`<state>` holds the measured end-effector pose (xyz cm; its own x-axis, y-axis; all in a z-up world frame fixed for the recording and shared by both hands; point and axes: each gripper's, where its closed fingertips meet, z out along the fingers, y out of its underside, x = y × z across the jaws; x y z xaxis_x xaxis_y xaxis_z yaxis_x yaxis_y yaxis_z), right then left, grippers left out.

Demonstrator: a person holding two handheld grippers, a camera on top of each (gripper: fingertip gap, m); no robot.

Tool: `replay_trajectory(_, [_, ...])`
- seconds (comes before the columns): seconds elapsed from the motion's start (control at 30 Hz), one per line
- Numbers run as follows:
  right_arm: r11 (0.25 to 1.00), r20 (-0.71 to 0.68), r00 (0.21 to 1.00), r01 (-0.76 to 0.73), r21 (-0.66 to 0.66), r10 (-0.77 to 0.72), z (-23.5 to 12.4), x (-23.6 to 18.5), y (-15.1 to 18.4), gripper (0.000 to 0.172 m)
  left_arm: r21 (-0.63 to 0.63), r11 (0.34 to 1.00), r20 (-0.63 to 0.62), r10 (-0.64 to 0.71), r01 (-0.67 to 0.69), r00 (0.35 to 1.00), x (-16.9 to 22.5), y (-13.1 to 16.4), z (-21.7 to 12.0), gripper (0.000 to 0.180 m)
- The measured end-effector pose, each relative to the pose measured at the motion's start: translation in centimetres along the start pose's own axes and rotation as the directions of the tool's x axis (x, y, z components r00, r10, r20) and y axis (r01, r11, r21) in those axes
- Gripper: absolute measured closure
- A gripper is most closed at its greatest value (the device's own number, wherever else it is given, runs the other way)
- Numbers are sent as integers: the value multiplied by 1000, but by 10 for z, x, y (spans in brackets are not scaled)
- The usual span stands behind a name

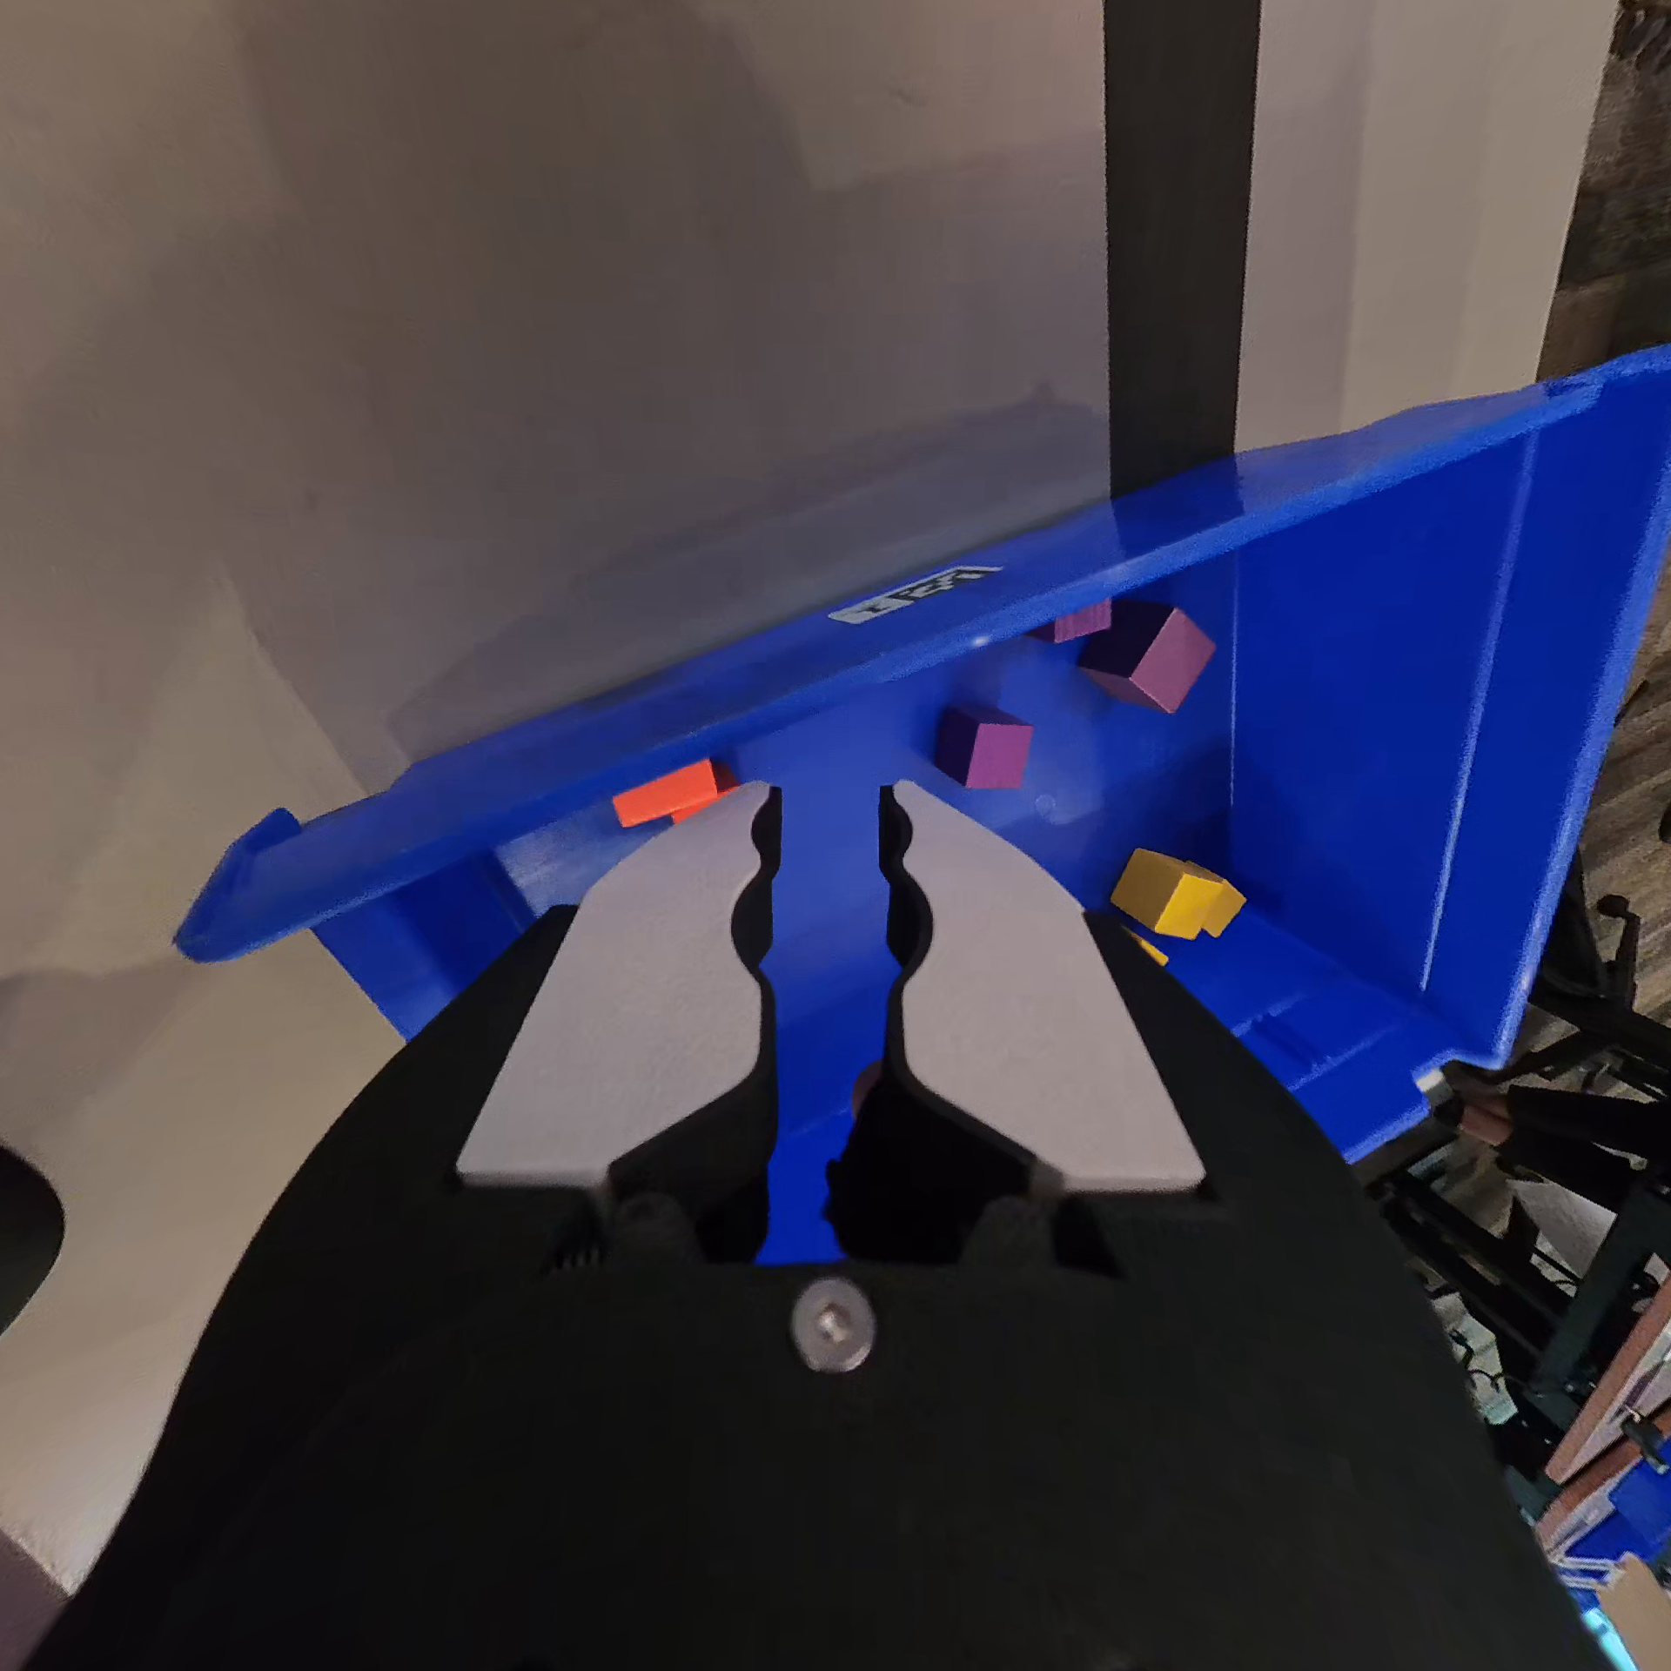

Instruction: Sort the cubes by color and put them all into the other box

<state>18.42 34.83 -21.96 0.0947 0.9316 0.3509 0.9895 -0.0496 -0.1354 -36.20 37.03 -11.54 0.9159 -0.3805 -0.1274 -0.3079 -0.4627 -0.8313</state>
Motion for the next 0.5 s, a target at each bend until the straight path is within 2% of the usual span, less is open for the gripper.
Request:
replay_trajectory(0.17, [1000, 11, 1000, 24, 0, -24, 4, -4, -5, 151, -297, 951, 158, -39, 85, 987, -38, 74, 39, 138])
replay_trajectory(0.33, [999, 17, 999, 36, -5, -35, 7, -6, -7, 151, -401, 897, 232, -99, 188, 968, -53, 112, 58, 133])
replay_trajectory(0.5, [999, 16, 999, 47, -23, -47, 10, -6, -7, 152, -495, 841, 356, -36, 221, 934, -73, 140, 61, 132])
